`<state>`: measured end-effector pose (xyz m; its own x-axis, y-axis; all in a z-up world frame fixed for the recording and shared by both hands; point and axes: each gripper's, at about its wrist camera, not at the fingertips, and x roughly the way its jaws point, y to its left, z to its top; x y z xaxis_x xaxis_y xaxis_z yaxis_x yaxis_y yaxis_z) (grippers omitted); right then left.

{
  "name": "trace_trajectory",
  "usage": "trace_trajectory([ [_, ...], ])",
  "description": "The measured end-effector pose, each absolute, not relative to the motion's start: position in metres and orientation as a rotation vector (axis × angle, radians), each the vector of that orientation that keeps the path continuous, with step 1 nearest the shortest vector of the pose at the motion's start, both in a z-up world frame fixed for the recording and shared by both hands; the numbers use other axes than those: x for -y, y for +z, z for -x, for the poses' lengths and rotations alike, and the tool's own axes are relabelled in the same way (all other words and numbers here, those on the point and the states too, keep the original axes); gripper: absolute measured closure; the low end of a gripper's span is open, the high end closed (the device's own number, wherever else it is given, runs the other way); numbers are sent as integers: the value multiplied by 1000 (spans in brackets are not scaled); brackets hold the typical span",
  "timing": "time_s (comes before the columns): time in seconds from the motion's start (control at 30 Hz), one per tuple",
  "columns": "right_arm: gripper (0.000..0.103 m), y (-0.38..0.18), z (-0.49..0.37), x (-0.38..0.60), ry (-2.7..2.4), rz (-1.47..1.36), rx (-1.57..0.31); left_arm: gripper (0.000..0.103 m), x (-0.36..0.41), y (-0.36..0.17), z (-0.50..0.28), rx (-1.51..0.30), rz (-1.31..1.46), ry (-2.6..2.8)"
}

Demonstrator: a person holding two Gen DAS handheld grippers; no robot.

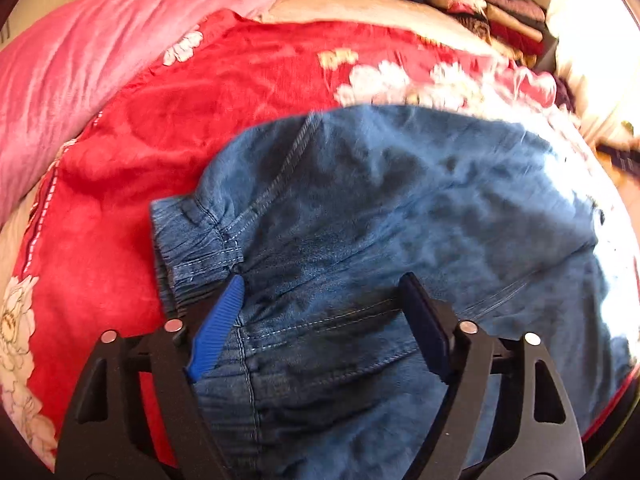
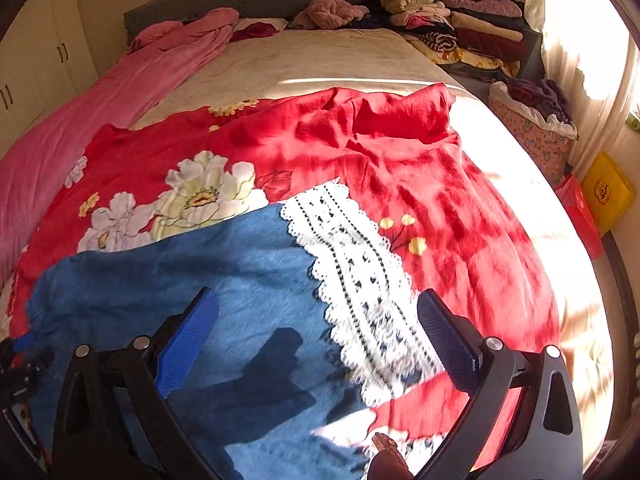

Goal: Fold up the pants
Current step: 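Grasp the denim leg cuff with the left gripper while the right grasps the lace trim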

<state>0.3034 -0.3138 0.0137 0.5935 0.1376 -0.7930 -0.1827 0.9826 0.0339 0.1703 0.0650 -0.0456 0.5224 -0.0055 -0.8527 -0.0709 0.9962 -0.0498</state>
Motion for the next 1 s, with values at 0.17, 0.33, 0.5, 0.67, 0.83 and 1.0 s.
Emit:
trace_trajectory([
  [0.17, 6, -5, -357, 313, 181, 63, -951, 32, -68, -53, -168, -1003, 76, 26],
  [0.33, 35, -26, -397, 311, 180, 63, -1014, 32, -68, -53, -168, -995, 85, 20],
  [0.5, 84, -46, -411, 300, 286, 74, -1084, 31, -69, -54, -167, -989, 91, 17],
  [0.67, 91, -26, -413, 308, 250, 27, -987, 31, -70, -54, -167, -986, 98, 13],
  [0.83, 75, -45, -422, 305, 152, 97, -1029, 31, -70, -54, -167, -985, 97, 13],
  [1.0, 45, -30, -412, 312, 86, 92, -962, 30, -72, -54, -167, -979, 104, 6],
])
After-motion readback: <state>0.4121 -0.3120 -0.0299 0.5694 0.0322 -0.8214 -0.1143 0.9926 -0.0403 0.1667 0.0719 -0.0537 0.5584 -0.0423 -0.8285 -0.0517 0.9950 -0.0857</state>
